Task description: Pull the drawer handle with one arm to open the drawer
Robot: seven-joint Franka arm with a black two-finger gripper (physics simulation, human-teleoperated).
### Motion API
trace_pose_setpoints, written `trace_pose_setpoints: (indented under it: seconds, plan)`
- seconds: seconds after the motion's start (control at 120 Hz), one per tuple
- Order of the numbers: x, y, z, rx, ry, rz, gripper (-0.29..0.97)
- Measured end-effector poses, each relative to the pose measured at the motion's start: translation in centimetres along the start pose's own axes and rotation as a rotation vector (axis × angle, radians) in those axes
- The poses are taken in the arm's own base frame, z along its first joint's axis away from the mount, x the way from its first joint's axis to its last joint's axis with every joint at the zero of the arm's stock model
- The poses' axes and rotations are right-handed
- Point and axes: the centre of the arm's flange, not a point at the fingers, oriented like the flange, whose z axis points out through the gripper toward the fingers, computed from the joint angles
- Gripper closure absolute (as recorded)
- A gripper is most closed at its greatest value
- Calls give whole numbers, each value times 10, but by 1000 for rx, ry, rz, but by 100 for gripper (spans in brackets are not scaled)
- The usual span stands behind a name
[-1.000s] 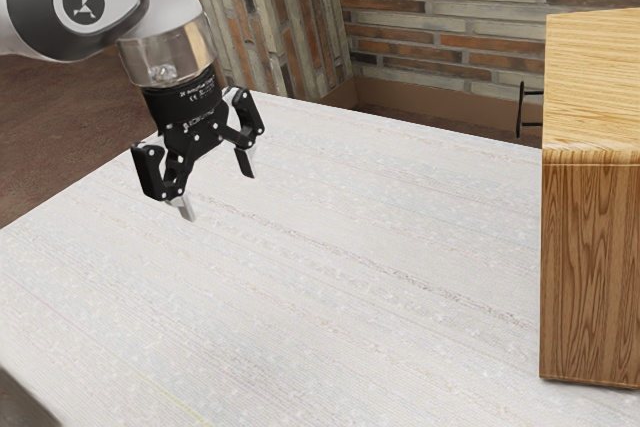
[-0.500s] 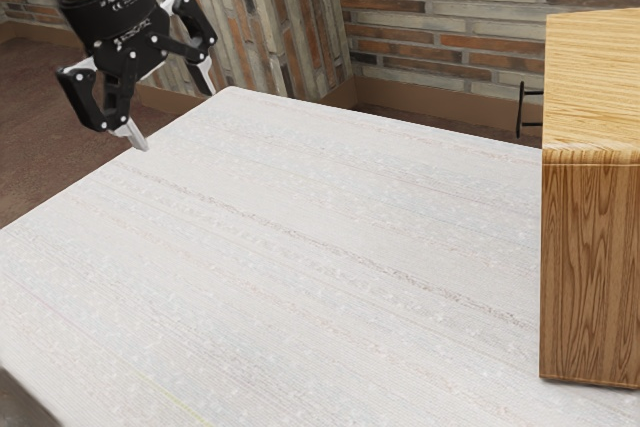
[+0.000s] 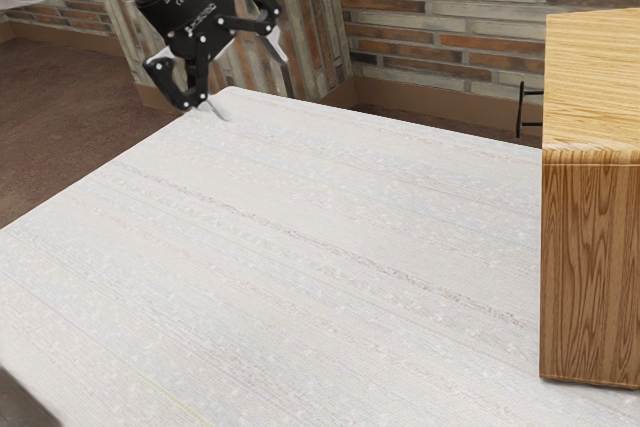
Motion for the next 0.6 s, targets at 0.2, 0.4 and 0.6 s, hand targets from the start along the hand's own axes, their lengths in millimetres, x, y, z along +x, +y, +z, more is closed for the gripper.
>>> trace_pose_setpoints:
  seconds: [0.2, 0.4, 0.6]
  plan:
    - [-36, 4, -8, -18, 32, 145, 0]
    - [21, -22, -23, -34, -2, 113, 0]
    - [23, -42, -20, -114, -166, 305, 0]
